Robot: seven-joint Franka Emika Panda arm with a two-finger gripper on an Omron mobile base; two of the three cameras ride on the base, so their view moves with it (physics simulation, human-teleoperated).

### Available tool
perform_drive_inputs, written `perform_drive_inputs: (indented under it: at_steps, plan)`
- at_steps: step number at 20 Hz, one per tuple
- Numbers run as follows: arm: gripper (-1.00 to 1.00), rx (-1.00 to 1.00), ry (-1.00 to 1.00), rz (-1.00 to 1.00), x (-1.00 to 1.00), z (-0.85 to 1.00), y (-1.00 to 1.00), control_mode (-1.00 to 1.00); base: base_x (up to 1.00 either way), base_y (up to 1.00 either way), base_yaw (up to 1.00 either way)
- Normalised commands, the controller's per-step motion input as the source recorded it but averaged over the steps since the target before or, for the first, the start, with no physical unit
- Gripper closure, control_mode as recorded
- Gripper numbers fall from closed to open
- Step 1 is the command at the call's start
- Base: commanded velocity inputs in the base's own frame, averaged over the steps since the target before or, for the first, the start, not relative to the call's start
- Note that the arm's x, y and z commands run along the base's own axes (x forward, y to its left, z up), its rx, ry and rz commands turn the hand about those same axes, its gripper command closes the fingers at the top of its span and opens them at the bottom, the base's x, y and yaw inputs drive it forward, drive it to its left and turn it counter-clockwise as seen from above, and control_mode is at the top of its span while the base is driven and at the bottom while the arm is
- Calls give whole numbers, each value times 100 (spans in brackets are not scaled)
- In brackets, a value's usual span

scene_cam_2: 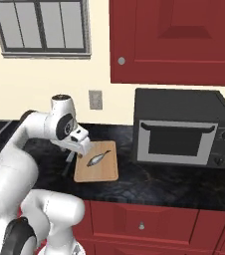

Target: Retrieve the fish from the fridge and place it on the cutting board.

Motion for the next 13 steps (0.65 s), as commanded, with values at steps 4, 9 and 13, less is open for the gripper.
perform_drive_inputs:
  at_steps: [4,9,13]
  plan:
    - [-100,-2,-31,2,-50,7,-3,-100,0,0,0]
    - [-100,-8,-31,0,-35,0,23,-100,0,0,0]
    - [-100,-29,-88,0,-100,7,62,-100,0,0,0]
